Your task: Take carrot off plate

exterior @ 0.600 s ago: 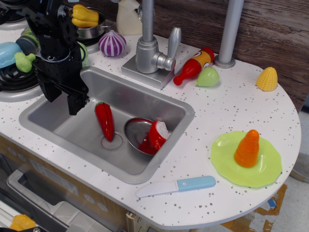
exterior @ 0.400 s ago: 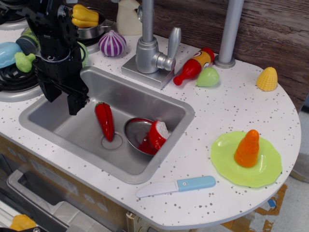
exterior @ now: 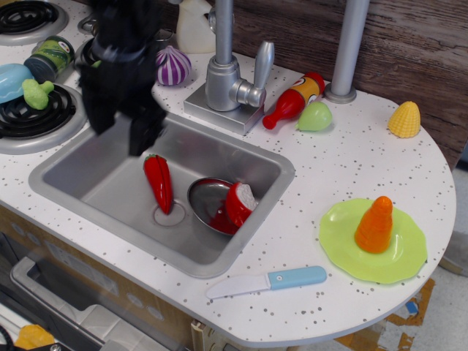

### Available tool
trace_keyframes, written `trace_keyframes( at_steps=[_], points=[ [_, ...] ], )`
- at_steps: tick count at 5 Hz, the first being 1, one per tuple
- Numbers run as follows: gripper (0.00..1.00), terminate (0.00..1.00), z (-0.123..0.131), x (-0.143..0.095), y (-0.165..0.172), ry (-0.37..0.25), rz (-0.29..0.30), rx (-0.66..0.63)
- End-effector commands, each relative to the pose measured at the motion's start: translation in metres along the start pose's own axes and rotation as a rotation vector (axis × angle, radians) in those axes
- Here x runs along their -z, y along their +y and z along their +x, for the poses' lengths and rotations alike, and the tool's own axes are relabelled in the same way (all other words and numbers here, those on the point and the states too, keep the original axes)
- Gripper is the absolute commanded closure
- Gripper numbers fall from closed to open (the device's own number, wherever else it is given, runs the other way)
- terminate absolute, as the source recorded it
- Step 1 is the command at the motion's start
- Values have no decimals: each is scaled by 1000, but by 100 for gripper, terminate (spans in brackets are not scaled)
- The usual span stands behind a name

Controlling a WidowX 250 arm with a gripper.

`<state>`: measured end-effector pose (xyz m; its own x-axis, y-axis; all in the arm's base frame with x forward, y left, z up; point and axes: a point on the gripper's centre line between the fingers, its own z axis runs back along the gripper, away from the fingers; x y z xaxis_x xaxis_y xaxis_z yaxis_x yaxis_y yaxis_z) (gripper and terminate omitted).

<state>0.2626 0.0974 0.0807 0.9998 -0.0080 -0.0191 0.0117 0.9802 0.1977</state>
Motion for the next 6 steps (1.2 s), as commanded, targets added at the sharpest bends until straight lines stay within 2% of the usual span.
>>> trace_keyframes(
  at_steps=[1, 2, 3, 4, 6],
  points=[
    [0, 0, 16, -68, -46, -74, -26, -38],
    [0, 0, 24, -85, -94, -122, -14, -26],
    [0, 0, 32, -91, -140, -149, -22, -8],
    [0, 0, 41, -98, -181, -138, -77, 21],
    [0, 0, 57, -92, -229, -179, -103, 68]
  ],
)
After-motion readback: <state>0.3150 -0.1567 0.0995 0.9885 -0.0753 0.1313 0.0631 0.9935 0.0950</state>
